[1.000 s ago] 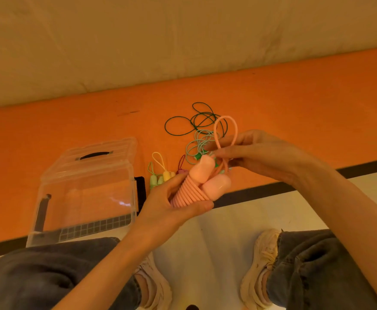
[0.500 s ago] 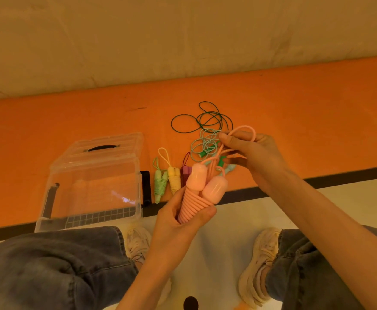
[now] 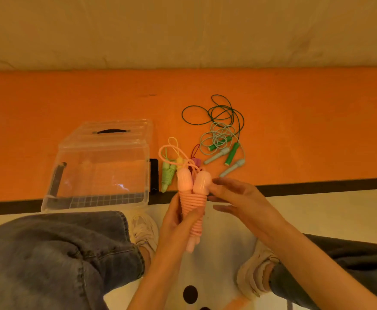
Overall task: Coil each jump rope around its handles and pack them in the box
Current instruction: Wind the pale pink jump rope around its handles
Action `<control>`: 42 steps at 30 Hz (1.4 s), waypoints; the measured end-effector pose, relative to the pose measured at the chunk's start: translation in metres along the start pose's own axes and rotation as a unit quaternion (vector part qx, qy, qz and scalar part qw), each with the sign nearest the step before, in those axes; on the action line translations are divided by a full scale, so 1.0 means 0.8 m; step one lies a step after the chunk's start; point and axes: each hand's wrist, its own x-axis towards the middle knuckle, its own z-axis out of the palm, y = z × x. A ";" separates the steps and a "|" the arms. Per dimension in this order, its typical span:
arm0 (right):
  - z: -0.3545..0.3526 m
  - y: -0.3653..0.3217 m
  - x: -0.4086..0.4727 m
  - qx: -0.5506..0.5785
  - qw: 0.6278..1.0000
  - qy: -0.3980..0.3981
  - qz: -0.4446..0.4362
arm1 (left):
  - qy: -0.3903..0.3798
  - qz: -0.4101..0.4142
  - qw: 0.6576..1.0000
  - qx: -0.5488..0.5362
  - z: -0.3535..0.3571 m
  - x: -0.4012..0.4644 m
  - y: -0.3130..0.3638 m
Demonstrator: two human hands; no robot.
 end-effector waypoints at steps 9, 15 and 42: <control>0.025 0.074 0.036 -0.024 0.998 0.022 0.049 | 0.026 -0.050 0.997 0.051 -0.008 0.038 -0.053; 0.021 0.139 0.107 0.012 0.990 0.061 0.126 | 0.095 -0.095 0.987 0.086 -0.011 0.079 -0.114; 0.092 0.284 0.336 -0.041 0.984 0.137 0.105 | 0.230 -0.060 0.946 0.218 -0.085 0.244 -0.268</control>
